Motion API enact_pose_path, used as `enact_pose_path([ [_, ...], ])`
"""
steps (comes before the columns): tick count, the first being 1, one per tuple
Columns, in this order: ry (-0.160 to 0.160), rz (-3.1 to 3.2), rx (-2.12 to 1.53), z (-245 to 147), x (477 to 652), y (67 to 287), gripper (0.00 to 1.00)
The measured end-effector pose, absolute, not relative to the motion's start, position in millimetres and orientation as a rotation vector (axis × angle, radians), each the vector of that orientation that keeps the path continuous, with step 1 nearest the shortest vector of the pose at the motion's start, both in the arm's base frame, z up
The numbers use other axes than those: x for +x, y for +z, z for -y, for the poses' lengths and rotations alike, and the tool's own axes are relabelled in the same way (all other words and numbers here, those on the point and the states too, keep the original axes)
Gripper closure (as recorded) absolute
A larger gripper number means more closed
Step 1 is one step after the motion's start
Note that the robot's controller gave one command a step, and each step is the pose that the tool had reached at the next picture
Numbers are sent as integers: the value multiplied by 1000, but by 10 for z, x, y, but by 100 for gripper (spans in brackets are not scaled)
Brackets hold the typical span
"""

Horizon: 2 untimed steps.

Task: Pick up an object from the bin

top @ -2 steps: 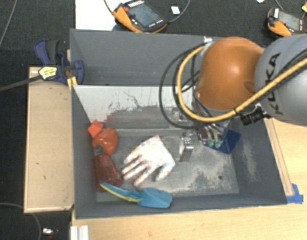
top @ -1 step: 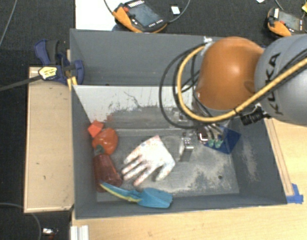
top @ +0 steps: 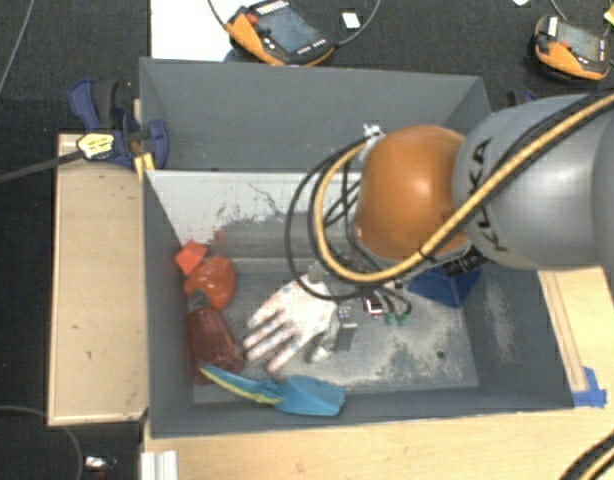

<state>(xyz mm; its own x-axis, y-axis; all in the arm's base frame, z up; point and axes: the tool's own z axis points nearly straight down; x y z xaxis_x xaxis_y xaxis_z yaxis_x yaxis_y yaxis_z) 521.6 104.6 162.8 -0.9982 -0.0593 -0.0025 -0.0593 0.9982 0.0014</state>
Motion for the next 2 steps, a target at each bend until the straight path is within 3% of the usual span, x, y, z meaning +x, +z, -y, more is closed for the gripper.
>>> enact_pose_path([
  [1, 7, -3121, -34, -1293, 5206, 1759, 0],
  [2, 2, -3133, 0, -1187, 5437, 1334, 0],
])
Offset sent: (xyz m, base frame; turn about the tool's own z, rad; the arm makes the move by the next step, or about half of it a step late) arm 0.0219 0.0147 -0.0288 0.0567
